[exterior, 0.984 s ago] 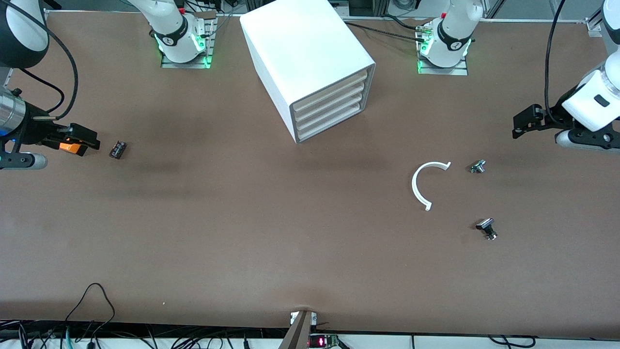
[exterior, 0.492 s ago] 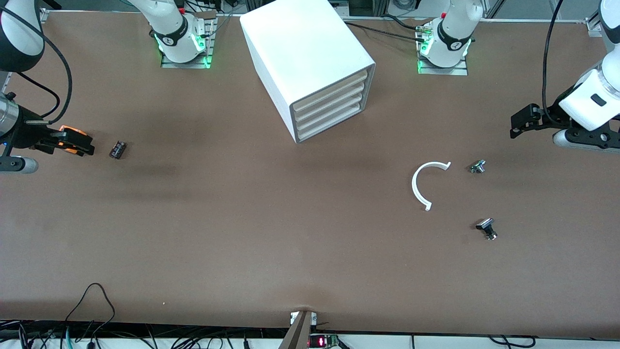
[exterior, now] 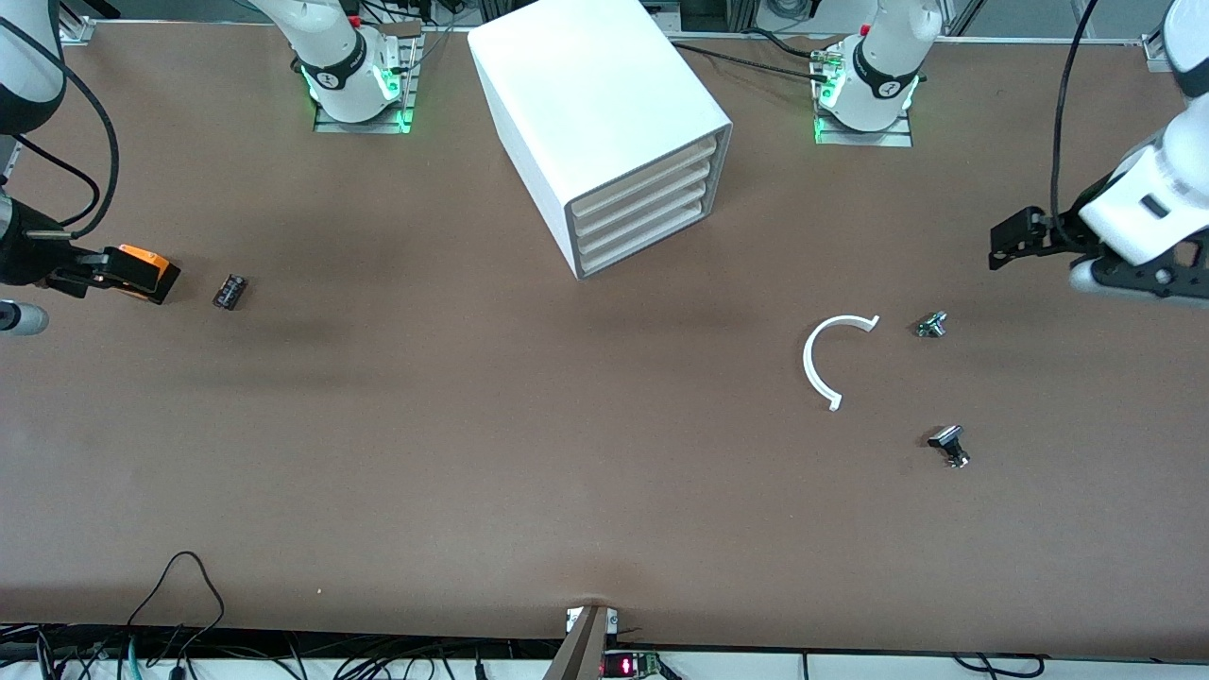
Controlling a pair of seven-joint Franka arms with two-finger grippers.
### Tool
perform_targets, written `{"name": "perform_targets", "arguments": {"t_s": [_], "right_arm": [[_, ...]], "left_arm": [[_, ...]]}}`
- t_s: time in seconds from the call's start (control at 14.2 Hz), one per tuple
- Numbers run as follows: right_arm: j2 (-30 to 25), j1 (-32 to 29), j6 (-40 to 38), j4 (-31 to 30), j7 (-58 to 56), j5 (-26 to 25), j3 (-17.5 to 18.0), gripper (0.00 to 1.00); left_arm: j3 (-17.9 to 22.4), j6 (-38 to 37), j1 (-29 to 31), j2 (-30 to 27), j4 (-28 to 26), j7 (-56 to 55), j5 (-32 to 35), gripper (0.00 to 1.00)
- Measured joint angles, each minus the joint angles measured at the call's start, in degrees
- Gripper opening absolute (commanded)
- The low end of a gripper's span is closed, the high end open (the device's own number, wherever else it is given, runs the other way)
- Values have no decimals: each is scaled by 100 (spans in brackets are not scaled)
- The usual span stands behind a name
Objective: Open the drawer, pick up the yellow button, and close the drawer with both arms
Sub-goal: 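Reach the left gripper to the cabinet's lowest drawer handle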
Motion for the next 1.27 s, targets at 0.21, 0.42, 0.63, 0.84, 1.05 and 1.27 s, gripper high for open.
{"name": "perform_targets", "arguments": {"t_s": [0.21, 0.42, 0.63, 0.84, 1.05, 1.27], "right_arm": [[-1, 0, -67, 0, 2, 0, -1, 100], [-1, 0, -73, 0, 2, 0, -2, 100], [0, 0, -75, -4, 4, 0, -4, 100], [16, -1, -91, -19, 5, 0, -11, 100], [72, -9, -150, -42, 10, 0, -16, 100], [145, -75, -188, -45, 11, 0, -34, 100]], "left_arm": [[-21, -180, -10, 144, 4, 3, -383, 100], [-257, -339, -21, 317, -174, 3, -1299, 100], [-544, -330, -58, 743, -655, 3, -2482, 100], [-710, -280, -65, 1115, -1102, 89, -3625, 100], [-927, 16, -85, 1299, -1595, 729, -4492, 100], [-1223, 324, -144, 1342, -2186, 1257, -5251, 100]]}}
